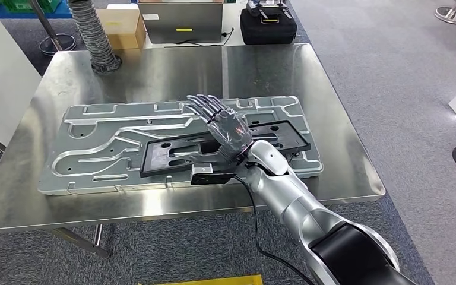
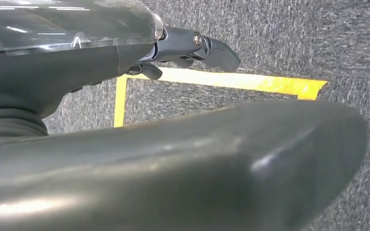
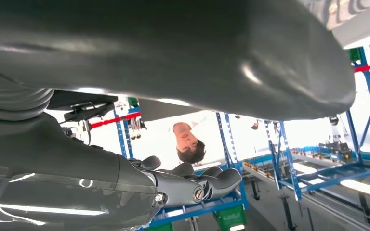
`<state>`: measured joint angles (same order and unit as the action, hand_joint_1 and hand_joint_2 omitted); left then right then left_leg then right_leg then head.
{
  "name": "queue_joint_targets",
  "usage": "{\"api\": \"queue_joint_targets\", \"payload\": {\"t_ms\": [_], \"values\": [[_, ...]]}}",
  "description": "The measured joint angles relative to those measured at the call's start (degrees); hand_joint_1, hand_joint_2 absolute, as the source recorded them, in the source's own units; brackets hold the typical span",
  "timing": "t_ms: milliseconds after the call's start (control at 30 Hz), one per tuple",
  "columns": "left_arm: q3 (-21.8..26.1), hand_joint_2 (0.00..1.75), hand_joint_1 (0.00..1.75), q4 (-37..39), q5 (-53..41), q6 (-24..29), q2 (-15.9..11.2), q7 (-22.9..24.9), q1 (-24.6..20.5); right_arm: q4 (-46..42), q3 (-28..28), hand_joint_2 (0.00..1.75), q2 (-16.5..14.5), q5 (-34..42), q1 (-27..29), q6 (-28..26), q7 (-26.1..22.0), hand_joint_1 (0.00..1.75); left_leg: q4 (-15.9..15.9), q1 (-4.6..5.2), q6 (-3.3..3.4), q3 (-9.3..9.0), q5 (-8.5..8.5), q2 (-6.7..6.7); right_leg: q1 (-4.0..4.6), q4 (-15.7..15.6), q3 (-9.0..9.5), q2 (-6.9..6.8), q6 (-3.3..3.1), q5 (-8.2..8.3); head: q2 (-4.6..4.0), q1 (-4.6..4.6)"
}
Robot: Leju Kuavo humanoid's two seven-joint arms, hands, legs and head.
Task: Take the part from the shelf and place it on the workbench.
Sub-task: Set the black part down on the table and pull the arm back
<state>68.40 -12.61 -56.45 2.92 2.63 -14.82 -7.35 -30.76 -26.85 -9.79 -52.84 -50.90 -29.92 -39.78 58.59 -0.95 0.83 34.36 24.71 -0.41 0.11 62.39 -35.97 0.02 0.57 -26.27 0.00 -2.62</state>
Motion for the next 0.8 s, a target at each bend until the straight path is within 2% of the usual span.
{"api": "queue_joint_targets", "payload": {"t_ms": [33,67,167,200,233,333,367,400,433,500,533,567,667,700,733,800], "values": [[-0.01,0.0,0.0,0.0,-0.01,0.0,0.09,-0.01,-0.02,-0.04,0.01,0.0,-0.01,0.01,-0.13,0.0,0.0,0.0,-0.01,0.02,-0.21,0.05,-0.01,0.0,0.25,-2.83,1.31,-0.02,-0.38,0.88,0.0,0.0],[0.0,0.0,0.0,0.0,-0.01,0.0,0.18,-0.01,-0.01,-0.08,0.01,0.0,0.0,0.02,-0.2,0.0,0.0,0.0,-0.05,-0.01,-0.49,0.11,-0.03,0.01,0.48,-4.14,1.84,-0.03,-0.66,1.08,0.0,0.0],[0.01,0.0,0.0,0.0,0.01,0.01,0.17,-0.01,0.01,-0.16,0.01,0.0,-0.01,0.05,-0.2,-0.01,0.0,0.0,-0.27,-0.06,-1.5,0.05,0.03,0.08,0.42,-5.04,2.08,-0.03,-1.27,1.41,0.0,-0.01],[0.01,0.0,0.0,0.0,0.01,0.01,0.14,-0.01,0.0,-0.21,0.01,0.0,-0.06,0.05,-0.24,-0.01,0.0,0.0,0.55,-0.03,-1.75,0.33,0.7,0.11,0.24,-5.51,2.32,-0.09,-1.55,1.67,0.0,-0.01],[0.01,0.0,0.0,0.0,0.01,0.01,0.13,-0.02,-0.01,-0.25,0.01,0.0,-0.13,0.06,-0.27,-0.01,0.0,0.0,2.53,-0.02,-1.96,1.13,1.97,0.12,0.06,-5.94,2.57,-0.15,-1.78,1.88,0.0,-0.02],[0.01,0.0,0.0,0.0,0.0,0.01,0.11,-0.01,0.07,-0.27,0.01,0.0,-0.22,0.06,-0.04,0.0,0.0,0.0,13.45,-0.18,-2.42,6.08,7.06,0.13,0.13,-6.06,2.72,-0.25,-2.13,1.88,0.0,-0.01],[0.02,0.0,0.0,0.0,-0.01,0.01,0.07,0.0,0.12,-0.27,0.01,0.0,-0.22,0.06,0.12,0.0,0.0,0.0,15.56,-0.21,-2.55,7.13,7.47,0.14,0.16,-5.98,2.72,-0.25,-2.15,1.82,0.0,-0.01],[0.02,0.0,0.0,0.0,0.0,0.01,0.02,0.0,0.14,-0.27,0.01,0.0,-0.22,0.06,0.22,0.0,0.0,0.0,15.33,-0.23,-2.64,7.06,6.69,0.15,0.14,-5.85,2.73,-0.23,-2.1,1.73,0.0,-0.01],[0.02,0.0,0.0,0.0,0.01,0.01,-0.04,0.0,0.14,-0.27,0.01,0.0,-0.22,0.06,0.26,0.0,0.0,0.0,12.61,-0.27,-2.69,5.76,4.84,0.18,0.08,-5.63,2.77,-0.19,-1.99,1.57,0.0,-0.01],[0.01,0.0,0.0,0.0,0.0,0.01,-0.12,0.0,0.07,-0.27,0.01,0.0,-0.21,0.06,0.17,0.0,0.0,0.0,4.58,-0.32,-2.62,1.88,1.29,0.3,0.1,-4.88,2.66,-0.1,-1.52,1.03,0.0,-0.01],[0.01,0.0,0.0,0.0,0.0,0.01,-0.15,0.01,0.03,-0.27,0.01,0.0,-0.21,0.06,0.13,0.0,0.0,0.0,1.8,-0.29,-2.35,0.57,0.42,0.29,0.19,-4.48,2.47,-0.06,-1.26,0.82,0.0,-0.01],[0.01,0.0,0.0,0.0,-0.01,0.01,-0.14,0.01,0.02,-0.27,0.01,0.0,-0.21,0.06,0.12,0.0,0.0,0.0,0.53,-0.24,-2.03,0.04,0.3,0.26,0.3,-4.19,2.26,-0.02,-1.01,0.7,0.0,-0.01],[0.01,0.0,0.0,0.0,0.0,0.01,-0.11,0.0,0.07,-0.28,0.02,0.0,-0.22,0.07,0.11,0.0,0.0,0.0,0.35,-0.12,-0.92,0.17,0.27,0.11,0.25,-3.85,1.95,0.0,-0.28,0.54,0.0,0.0],[0.0,0.0,0.0,0.0,0.0,0.01,-0.1,0.0,0.05,-0.3,0.02,0.0,-0.22,0.07,0.05,0.0,0.0,0.0,0.25,-0.17,-0.57,0.15,0.17,0.1,0.17,-3.05,1.63,-0.01,0.06,-0.11,0.0,0.0],[0.0,0.0,0.0,0.0,0.01,0.01,-0.09,0.0,0.01,-0.31,0.03,0.0,-0.22,0.08,-0.02,0.0,0.0,0.0,0.14,-0.27,-0.26,0.14,0.08,0.12,0.06,-1.17,0.82,-0.01,0.4,-1.33,0.0,0.0],[0.01,0.0,0.0,0.0,0.01,0.01,-0.11,-0.01,-0.02,-0.34,0.03,0.0,-0.21,0.09,0.01,0.0,0.0,0.0,0.09,-0.3,0.08,0.2,0.04,0.16,-0.2,5.93,-2.49,-0.01,0.99,-4.97,0.0,0.0]]}}
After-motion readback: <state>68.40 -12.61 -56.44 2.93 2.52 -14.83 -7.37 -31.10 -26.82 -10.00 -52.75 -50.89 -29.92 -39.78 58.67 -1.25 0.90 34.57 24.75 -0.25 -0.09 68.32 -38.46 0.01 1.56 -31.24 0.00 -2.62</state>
